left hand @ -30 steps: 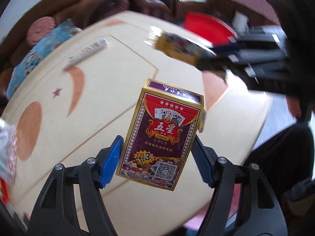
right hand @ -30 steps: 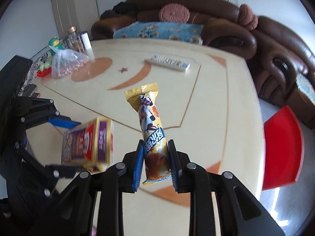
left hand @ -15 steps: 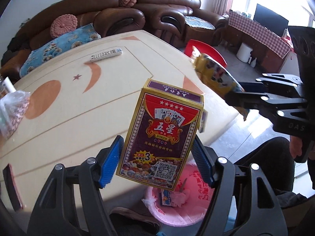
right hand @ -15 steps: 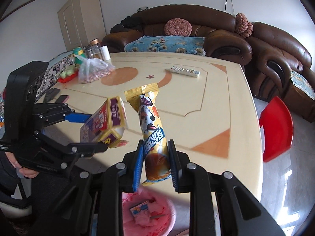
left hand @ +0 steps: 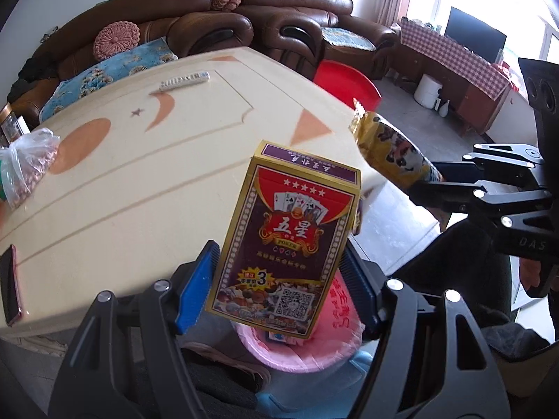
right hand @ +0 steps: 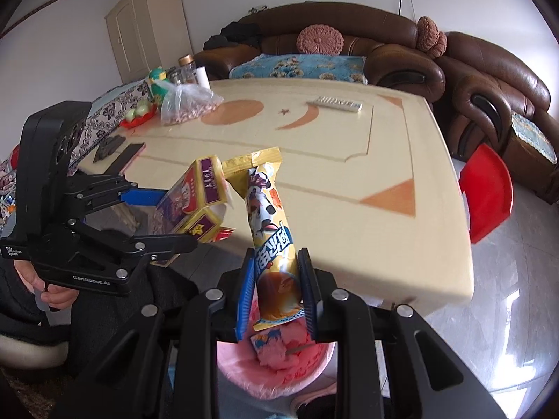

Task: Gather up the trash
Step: 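Lift snack bar with right tool while left tool carries card box over bin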

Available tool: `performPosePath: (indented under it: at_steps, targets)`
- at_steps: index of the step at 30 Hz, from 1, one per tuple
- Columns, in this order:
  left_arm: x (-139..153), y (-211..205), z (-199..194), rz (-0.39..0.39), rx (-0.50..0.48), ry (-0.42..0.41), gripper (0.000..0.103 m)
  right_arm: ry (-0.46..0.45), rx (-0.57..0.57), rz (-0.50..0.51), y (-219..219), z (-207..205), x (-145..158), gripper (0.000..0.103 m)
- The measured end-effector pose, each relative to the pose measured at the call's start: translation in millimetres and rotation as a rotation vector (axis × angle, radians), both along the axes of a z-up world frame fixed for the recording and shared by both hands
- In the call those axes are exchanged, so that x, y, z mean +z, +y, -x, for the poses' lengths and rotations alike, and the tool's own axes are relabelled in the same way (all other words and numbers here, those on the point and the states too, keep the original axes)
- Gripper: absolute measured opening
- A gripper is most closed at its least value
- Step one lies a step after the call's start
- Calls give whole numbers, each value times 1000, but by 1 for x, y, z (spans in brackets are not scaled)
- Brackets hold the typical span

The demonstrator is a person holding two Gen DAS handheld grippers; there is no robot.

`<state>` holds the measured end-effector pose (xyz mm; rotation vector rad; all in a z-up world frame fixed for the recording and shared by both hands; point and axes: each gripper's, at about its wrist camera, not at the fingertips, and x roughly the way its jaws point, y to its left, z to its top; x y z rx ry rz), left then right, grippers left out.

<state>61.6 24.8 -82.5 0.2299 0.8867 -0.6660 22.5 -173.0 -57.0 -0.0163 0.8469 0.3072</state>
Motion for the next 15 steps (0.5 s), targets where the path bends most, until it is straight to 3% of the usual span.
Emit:
performPosePath:
  at_steps: [15]
  targets:
    - [-61,-17,25,-81,-44,103,68,138,-13,-19,1,28,-59,24]
